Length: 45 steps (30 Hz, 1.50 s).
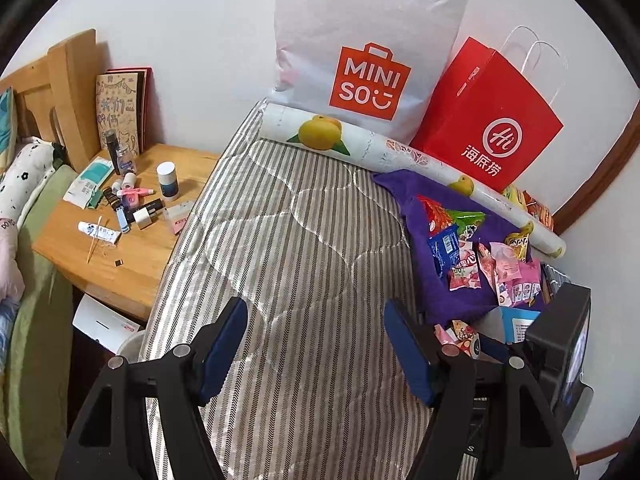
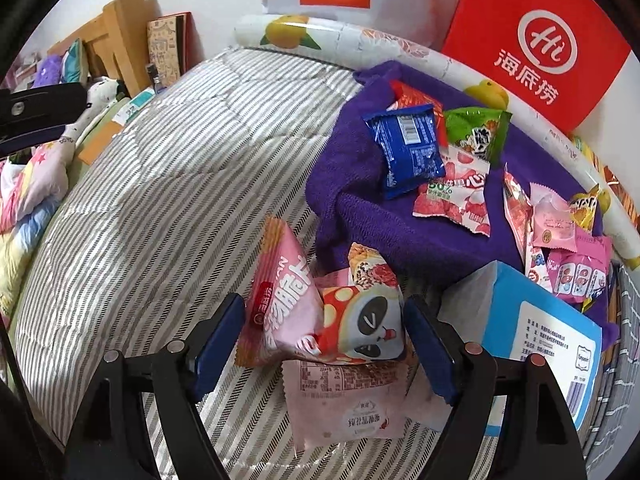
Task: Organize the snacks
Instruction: 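Withdraw both tools from the towel toward the remaining snacks, then grasp pink panda-face snack bag with right tool while left tool approaches pink flat packet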
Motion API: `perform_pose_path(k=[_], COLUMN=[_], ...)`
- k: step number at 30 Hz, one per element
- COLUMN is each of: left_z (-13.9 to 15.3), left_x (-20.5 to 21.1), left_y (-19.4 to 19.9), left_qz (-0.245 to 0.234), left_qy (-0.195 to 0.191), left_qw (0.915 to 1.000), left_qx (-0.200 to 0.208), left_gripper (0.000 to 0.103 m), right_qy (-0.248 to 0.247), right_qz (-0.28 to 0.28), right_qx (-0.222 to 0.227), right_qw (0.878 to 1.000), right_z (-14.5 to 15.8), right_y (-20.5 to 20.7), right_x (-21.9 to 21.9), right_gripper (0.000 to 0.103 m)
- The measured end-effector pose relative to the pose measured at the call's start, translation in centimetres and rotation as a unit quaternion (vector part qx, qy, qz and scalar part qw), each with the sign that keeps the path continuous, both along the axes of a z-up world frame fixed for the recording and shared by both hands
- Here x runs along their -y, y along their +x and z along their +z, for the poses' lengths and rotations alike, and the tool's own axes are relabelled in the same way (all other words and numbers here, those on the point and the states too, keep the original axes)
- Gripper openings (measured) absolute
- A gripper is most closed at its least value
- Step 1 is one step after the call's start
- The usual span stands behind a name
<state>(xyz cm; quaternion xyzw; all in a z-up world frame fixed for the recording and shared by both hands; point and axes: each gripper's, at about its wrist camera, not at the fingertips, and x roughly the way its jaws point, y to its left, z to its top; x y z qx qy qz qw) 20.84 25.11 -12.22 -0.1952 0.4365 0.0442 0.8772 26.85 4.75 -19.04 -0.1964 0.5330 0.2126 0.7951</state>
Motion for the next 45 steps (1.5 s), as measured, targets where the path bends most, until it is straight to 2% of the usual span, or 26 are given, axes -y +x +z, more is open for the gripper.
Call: perform_pose_path(k=[6,8,10,18,23,27,34,37,40,42,45], left_z=[-0.5,-0.6,-0.7,-0.6,-0.6,-0.5,-0.8,-1.5,-2.1,-2.6,-3.3], left_x=[1.2,1.7,1.8,2.0,2.0,2.7,7.2,10.5,13.6,15.8,17.9], left_y=[-0.3,-0.4,-0.5,-1.4,-1.9,-2.2,-1.3,0.0,1.0,1.7,2.3], left_qz=[-0.015,-0.019,-0.020,-0.015,-0.007,-0.006,-0.050,-0.092,-0.141,-0.178,-0.207], left_qy=[0.005,0.007,0.008,0.005,0.012,0.015,0.030,0.023,0.018,0.030,0.050], left_qw=[0.9998,0.9997,0.9997,0.9996,0.9994,0.9993,0.9974,0.9945,0.9885,0.9823,0.9758], left_qx=[-0.008,-0.012,-0.015,-0.022,-0.031,-0.035,-0.042,-0.046,-0.050,-0.050,-0.051], left_gripper=[0.069,0.069,0.069,0.069,0.069,0.069,0.069,0.069,0.069,0.069,0.069], right_qy=[0.010,0.018,0.024,0.055,0.088,0.107,0.133,0.140,0.136,0.128,0.119], right_qz=[-0.013,-0.015,-0.014,-0.008,-0.008,-0.009,-0.041,-0.071,-0.105,-0.121,-0.150], right_qx=[-0.004,-0.006,-0.002,-0.009,-0.003,0.023,0.079,0.099,0.117,0.123,0.125], right_qw=[1.000,1.000,1.000,0.998,0.996,0.994,0.987,0.983,0.978,0.977,0.973], right_z=[-0.2,0.1,0.6,1.5,3.4,6.2,10.7,11.8,12.3,12.2,11.5], right_y=[0.2,0.2,0.0,-0.9,-1.6,-2.6,-5.1,-5.8,-6.5,-6.8,-7.4], right_x=[0.6,0.7,0.9,1.2,1.8,3.0,9.9,13.8,17.8,19.9,23.5], right_gripper=[0.080,0.077,0.068,0.060,0.060,0.060,0.060,0.060,0.060,0.060,0.060])
